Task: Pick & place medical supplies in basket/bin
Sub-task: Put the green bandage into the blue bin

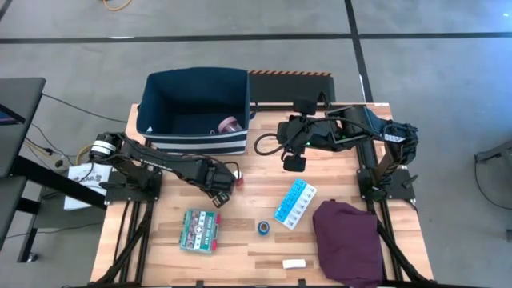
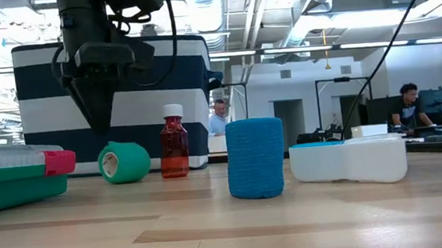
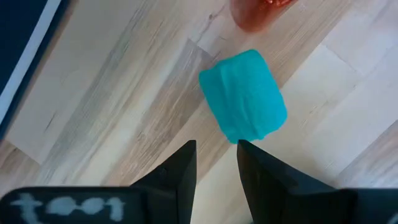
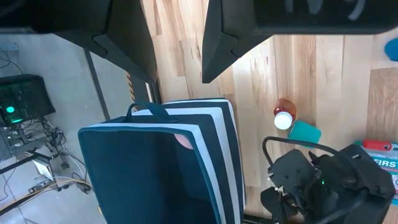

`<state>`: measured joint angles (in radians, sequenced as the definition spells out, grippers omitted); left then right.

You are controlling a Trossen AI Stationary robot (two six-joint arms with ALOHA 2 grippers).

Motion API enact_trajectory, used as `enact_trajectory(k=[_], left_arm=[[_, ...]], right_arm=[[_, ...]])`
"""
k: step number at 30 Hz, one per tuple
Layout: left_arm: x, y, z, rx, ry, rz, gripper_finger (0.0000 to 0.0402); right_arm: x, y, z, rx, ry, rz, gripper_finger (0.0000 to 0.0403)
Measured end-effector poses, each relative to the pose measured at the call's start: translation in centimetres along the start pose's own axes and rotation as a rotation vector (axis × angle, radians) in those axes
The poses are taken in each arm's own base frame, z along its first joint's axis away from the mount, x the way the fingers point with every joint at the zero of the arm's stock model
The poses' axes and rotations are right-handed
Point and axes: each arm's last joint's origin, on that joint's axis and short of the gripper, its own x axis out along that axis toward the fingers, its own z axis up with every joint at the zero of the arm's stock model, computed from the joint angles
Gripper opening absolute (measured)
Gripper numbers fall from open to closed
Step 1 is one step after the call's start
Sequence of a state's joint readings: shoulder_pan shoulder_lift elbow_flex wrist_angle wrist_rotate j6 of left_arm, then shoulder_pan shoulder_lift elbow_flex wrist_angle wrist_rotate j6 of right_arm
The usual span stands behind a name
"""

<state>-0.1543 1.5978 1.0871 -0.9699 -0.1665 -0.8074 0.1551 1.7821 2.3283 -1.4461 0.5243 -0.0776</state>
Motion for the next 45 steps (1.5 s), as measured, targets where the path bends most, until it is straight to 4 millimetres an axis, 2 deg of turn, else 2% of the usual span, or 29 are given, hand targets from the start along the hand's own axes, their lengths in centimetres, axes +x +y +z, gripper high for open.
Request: enact_trajectory(k=[12, 21, 32, 38, 45], left_arm=[[0.8, -0.2, 0.4, -0.041, -0.012, -0.092, 0.0106], [1.4, 0.3, 0.3, -0.071, -0.054, -0.029, 0.0106], [1.4, 0.4, 0.8, 0.140, -0.156, 0.051, 0.0106], [1.4, 0.4, 0.8, 0.109, -0.156, 0.048, 0.0106], [1.4, 0.3, 0.8, 0.323, -0.138, 0.032, 0.0101]], right_arm=[[0.0, 0.0, 0.0, -0.001, 0.001, 0.002, 0.0121], [0.0, 0.0, 0.0, -0.003, 0.004, 0.002, 0.0121], [0.0, 0.0, 0.0, -0.003, 0.004, 0.002, 0.0121], [0.0, 0.0, 0.0, -0.003, 0.004, 0.002, 0.0121], [0.0, 0.0, 0.0, -0.003, 0.004, 0.001, 0.0121]])
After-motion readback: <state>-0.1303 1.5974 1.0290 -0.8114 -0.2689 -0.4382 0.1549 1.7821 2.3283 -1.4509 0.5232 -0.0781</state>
